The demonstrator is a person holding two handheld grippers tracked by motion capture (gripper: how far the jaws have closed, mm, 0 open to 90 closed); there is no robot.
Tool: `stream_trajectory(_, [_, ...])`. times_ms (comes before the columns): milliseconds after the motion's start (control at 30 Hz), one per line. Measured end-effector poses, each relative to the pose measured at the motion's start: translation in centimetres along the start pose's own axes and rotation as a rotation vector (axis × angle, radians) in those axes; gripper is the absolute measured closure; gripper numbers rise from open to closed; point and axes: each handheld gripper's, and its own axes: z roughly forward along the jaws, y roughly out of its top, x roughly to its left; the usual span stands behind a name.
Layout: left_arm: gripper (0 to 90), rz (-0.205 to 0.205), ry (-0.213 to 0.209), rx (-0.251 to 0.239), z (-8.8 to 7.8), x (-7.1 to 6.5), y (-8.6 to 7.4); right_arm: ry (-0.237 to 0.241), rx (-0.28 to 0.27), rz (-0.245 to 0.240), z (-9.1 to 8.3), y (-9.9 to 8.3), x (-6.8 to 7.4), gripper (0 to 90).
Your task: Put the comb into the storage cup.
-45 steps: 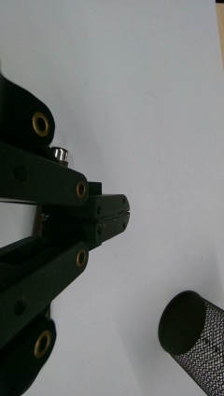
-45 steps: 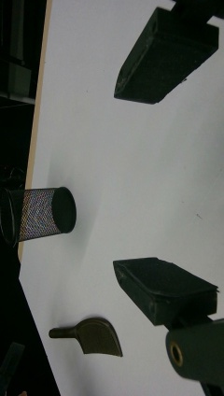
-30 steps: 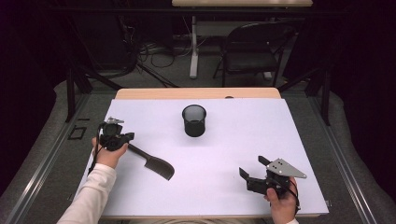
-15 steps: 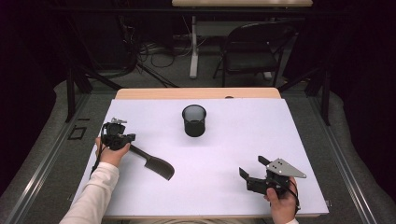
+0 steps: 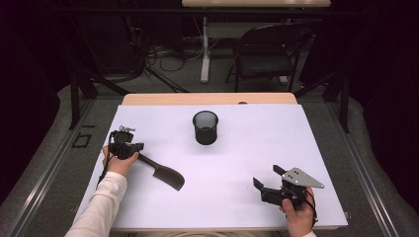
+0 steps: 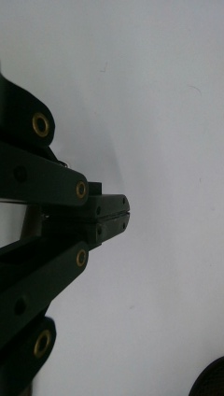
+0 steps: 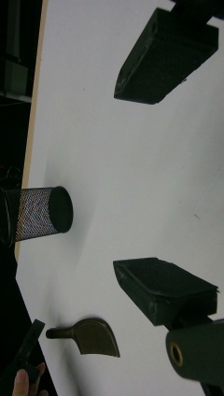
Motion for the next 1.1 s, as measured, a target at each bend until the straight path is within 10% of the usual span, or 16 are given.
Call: stream_trajectory(1100, [90.0, -0.003, -0.006, 0.044, 0.6, 0.8, -1.1, 0.011, 0.006, 0.000, 0.1, 0.0, 0.0, 14.7])
